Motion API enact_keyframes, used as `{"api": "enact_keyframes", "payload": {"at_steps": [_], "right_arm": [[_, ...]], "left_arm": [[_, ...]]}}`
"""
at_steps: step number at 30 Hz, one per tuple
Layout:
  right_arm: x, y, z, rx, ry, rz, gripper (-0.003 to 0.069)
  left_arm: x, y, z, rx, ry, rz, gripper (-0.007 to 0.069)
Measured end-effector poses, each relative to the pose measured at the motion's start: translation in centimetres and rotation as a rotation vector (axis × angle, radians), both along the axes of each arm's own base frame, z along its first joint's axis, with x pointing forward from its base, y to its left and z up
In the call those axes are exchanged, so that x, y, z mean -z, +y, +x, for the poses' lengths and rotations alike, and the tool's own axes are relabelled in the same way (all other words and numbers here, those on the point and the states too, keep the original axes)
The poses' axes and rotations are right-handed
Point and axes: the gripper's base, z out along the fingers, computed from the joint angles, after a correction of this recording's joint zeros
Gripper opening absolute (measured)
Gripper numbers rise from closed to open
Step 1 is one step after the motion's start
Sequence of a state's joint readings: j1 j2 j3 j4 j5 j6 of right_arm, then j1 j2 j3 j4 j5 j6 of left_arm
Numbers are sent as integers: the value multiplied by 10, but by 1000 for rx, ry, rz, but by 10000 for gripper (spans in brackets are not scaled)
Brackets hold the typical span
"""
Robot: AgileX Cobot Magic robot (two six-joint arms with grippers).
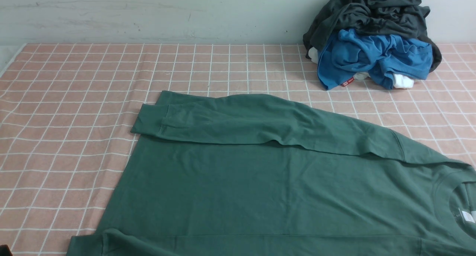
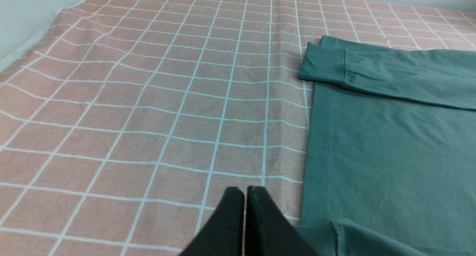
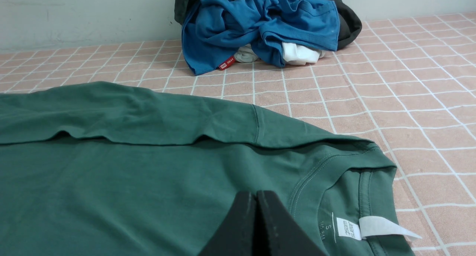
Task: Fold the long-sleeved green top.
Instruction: Use the left arm to clamp the cuff closest to it
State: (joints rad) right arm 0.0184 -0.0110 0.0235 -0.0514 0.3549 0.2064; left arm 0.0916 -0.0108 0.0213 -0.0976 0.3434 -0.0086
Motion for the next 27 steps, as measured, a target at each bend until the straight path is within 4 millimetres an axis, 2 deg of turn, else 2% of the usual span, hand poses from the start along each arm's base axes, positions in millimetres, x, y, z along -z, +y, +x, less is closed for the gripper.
{"api": "enact_keyframes", "payload": {"at_steps": [12, 27], "right_arm": [[0, 0, 0, 0, 0, 0, -14], [0, 0, 0, 0, 0, 6, -14]], "left_arm": [[0, -4, 0, 70, 0, 0, -3], [0, -4, 0, 73, 0, 0, -3]]}}
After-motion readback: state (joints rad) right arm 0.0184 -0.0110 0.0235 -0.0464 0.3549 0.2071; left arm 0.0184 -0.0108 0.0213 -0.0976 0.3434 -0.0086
